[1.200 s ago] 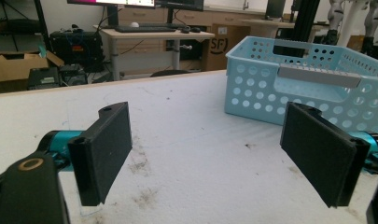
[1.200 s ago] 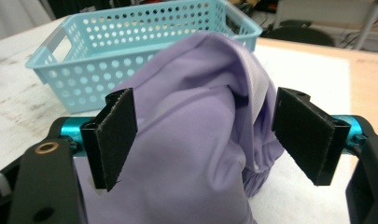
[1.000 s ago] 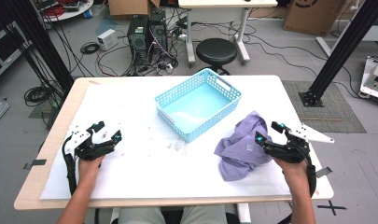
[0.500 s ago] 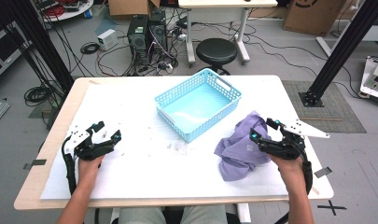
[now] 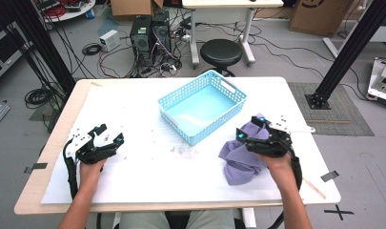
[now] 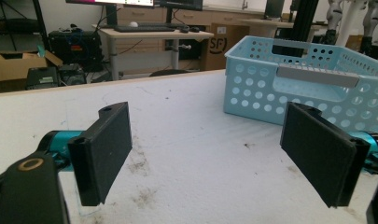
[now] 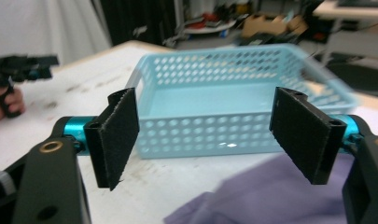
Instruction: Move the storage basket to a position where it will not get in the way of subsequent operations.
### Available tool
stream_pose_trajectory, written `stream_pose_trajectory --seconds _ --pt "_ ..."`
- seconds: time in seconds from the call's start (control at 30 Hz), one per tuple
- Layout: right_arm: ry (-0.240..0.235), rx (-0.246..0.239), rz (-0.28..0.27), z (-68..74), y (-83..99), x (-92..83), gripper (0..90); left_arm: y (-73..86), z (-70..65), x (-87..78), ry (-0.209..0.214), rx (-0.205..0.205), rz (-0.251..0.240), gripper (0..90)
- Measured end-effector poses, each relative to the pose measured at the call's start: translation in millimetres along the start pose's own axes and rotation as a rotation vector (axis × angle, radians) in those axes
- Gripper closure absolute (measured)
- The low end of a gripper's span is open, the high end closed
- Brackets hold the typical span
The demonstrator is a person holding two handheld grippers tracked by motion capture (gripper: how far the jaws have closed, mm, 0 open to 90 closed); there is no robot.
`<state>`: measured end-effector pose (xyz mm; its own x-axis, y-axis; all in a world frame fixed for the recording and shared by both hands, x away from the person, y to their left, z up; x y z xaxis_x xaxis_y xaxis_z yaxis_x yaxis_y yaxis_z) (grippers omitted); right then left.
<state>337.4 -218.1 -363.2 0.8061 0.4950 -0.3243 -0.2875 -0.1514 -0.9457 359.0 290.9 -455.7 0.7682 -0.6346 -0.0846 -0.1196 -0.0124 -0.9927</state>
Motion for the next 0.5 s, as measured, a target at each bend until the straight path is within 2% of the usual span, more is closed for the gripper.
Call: stream_pose_trajectory --seconds 0.07,0.2,0.33,0.5 --pt "-0.007 0.008 0.017 6.1 2.7 14.7 27.0 0.0 0.1 -0.1 0.000 0.002 0.001 16.6" --pt "0.013 0.046 0.030 10.9 5.0 36.0 31.7 0.0 0.0 -0.1 0.005 0.004 0.001 16.6" --pt "0.060 0.060 0.048 12.6 6.3 50.8 34.5 0.0 0.1 -0.2 0.008 -0.002 -0.004 16.6" --pt "0.075 0.073 0.074 14.6 7.1 64.9 36.0 0.0 -0.2 -0.3 0.013 0.005 -0.001 16.6"
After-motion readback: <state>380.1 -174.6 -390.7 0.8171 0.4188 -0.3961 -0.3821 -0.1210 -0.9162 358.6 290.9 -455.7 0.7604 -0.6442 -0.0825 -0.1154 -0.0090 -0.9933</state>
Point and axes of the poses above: each handheld gripper's, and its own axes: x roughly forward along the jaws, y roughly out of its underside, z roughly to its left, the point moved 3 cm from there along x, roughly forward along the jaws, and after that the axes turned 10 degrees about y, right-handed, at the moved point
